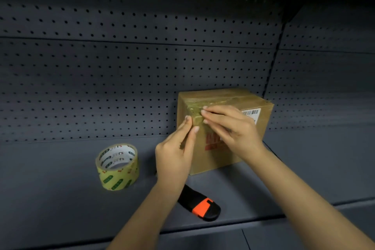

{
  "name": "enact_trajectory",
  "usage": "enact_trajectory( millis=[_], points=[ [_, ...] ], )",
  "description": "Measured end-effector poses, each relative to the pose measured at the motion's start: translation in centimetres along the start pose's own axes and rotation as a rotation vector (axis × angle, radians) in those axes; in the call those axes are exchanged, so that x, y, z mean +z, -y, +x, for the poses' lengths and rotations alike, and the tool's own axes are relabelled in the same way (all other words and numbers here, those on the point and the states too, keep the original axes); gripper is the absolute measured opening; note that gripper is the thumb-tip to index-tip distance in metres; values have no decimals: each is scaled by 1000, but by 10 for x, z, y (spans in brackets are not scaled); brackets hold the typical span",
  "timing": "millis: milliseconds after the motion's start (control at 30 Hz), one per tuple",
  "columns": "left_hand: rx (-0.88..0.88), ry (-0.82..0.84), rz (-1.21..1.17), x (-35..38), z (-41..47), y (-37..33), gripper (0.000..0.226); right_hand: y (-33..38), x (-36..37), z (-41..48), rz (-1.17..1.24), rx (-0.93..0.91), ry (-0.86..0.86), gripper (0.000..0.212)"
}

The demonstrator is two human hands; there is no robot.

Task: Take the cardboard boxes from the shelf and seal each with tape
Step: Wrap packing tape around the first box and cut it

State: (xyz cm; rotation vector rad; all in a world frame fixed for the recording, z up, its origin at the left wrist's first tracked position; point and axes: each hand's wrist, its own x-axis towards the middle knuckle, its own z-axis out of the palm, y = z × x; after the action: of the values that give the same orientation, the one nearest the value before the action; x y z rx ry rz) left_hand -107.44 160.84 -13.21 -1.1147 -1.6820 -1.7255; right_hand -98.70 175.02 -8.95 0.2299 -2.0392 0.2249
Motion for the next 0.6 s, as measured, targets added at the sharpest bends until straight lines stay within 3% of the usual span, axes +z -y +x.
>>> enact_trajectory(
  millis=[267,467,600],
  points=[
    [26,-71,207,13,-6,-1,32,-7,7,16,76,-24,10,14],
    [-39,-13,177,5,-7,2,44,-24,-9,29,124,-131,238,26],
    [-13,48,194,-3,-1,10,57,-24,-10,27,30,-134,348,40]
  ],
)
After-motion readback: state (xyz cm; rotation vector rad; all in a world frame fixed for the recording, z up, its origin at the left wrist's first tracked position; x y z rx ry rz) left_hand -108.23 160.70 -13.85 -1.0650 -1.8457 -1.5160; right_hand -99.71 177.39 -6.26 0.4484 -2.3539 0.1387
